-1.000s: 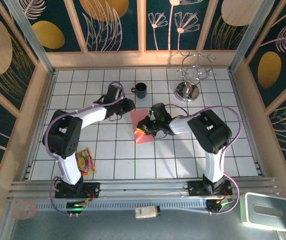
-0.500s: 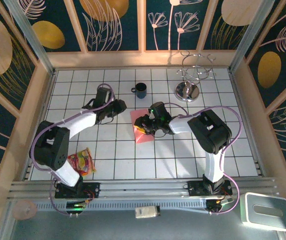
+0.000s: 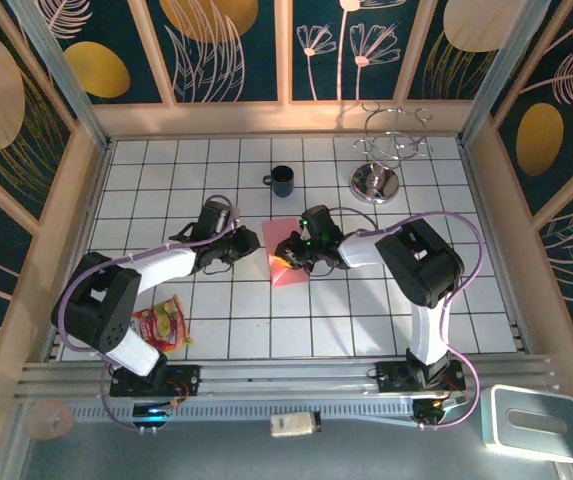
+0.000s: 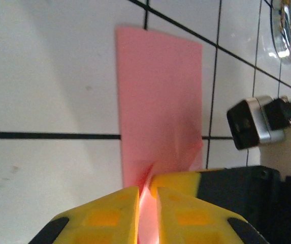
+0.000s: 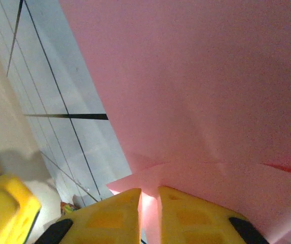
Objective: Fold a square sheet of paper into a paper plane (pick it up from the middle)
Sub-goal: Fold the triangle a second time at the center of the table.
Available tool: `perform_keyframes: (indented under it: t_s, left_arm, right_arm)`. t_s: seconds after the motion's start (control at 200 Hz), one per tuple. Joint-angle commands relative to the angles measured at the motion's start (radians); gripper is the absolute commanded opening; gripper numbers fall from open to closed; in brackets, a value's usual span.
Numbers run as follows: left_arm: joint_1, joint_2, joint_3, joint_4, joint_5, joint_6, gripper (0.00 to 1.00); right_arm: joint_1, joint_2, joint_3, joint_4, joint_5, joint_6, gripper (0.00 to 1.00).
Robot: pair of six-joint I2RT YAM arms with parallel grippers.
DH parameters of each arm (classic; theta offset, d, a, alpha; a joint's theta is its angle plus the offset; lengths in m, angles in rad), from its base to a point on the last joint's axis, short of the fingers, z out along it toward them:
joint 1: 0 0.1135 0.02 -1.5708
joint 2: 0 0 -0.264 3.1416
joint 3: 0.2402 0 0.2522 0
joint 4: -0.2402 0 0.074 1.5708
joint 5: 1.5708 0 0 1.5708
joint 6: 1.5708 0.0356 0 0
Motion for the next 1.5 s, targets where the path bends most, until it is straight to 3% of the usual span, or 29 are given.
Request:
perform_keyframes:
  t_s: [0.0,0.305,1.086,1.321,1.497]
  left_arm:
    - [-0.035,-0.001,-0.010,0.044,0.018,-0.022,0.15]
    - [-0.071,0.073,0.022,0.051,0.038,-0.026,0.00]
    - [-0.081,0.242,0.125,-0.095,-0.061,0.007,0.00]
    - [-0.081,0.273,0.126,-0.177,-0.138,0.048,0.00]
    - [-0.081,0.295,0.147,-0.189,-0.141,0.073,0.00]
  right_arm:
    - [0.001,0.034,-0.010,-0.081,0.030,-0.018,0.12]
    - [0.001,0.048,0.002,-0.113,0.033,-0.021,0.00]
    - [0.001,0.041,-0.006,-0.098,0.023,-0.016,0.00]
    - [-0.002,-0.049,-0.008,0.034,-0.025,-0.047,0.00]
    - [-0.005,-0.106,-0.025,0.009,0.015,-0.132,0.00]
